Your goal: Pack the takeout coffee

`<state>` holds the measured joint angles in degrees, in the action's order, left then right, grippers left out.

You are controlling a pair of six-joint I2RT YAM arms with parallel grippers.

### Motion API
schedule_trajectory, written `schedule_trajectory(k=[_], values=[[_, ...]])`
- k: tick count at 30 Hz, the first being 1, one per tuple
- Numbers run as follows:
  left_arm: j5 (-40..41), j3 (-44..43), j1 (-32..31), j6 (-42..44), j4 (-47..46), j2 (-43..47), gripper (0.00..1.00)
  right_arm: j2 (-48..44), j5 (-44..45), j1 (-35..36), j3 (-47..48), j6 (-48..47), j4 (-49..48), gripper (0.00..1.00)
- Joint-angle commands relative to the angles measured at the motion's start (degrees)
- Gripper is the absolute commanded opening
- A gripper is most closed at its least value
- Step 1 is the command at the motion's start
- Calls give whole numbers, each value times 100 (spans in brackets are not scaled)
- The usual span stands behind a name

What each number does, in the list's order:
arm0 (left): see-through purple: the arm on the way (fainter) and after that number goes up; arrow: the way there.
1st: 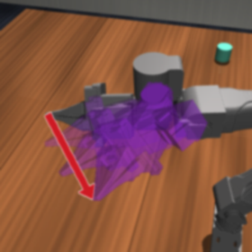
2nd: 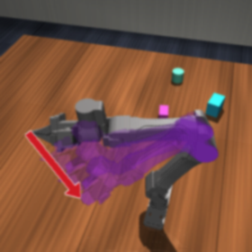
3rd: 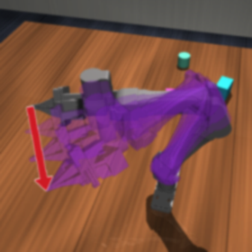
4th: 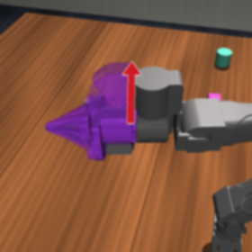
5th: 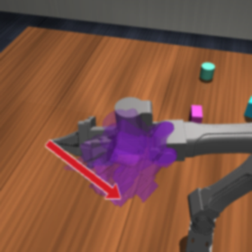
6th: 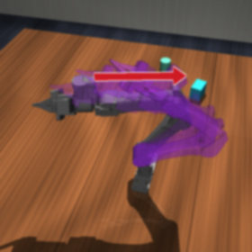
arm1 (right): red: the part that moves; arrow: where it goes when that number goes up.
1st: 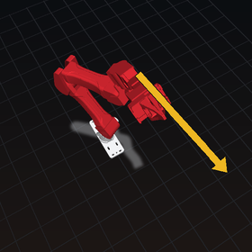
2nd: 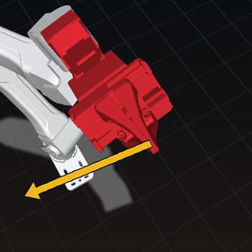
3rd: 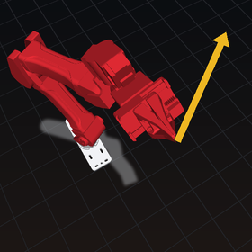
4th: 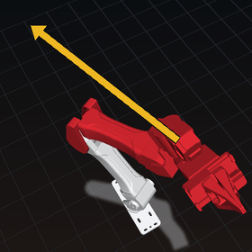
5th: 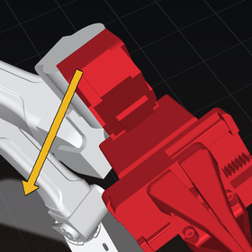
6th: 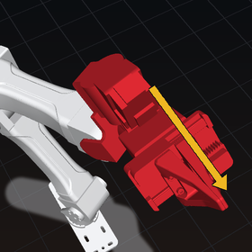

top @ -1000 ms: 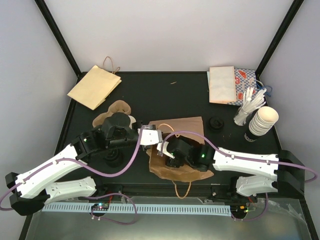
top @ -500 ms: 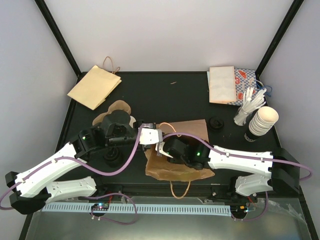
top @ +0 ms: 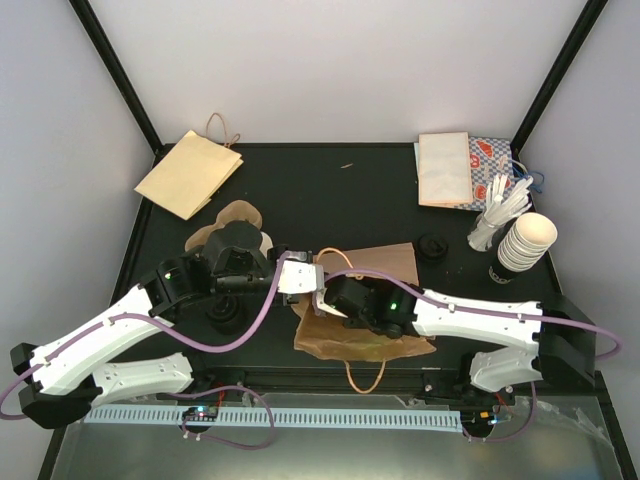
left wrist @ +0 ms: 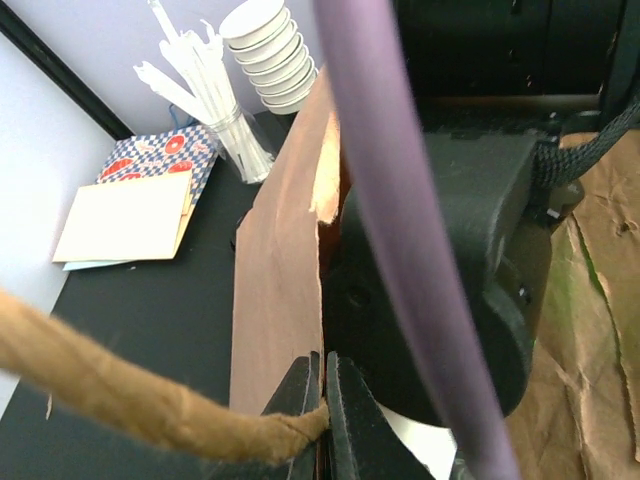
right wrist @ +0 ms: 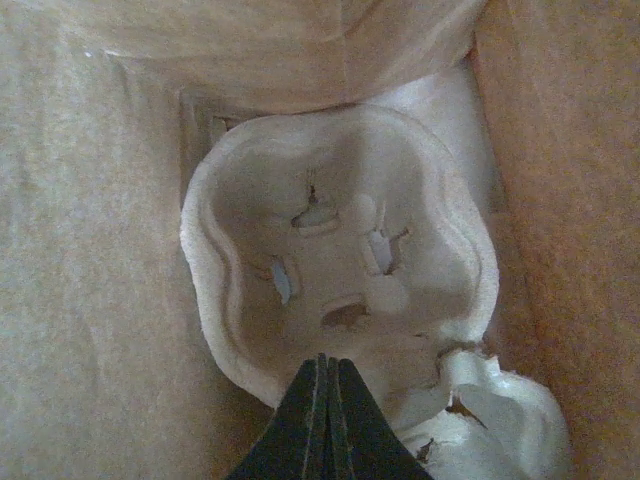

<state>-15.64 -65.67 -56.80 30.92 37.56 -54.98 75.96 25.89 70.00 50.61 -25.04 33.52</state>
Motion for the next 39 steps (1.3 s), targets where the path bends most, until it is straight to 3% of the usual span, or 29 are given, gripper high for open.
schedule_trajectory(k=[1,17,32,39], values=[[-425,-244,2,81,45,108,1,296,324,-65,147,-3,96,1],[-712,-271,-7,-79,-143,157,2,917,283,-144,507,293,-159,1],[-989,-143,-25,-39,-337,-116,1,1426,-205,-118,928,674,-2085,1],[-1005,118,-25,-88,-347,21,1,1430,140,2,719,254,-1697,1]])
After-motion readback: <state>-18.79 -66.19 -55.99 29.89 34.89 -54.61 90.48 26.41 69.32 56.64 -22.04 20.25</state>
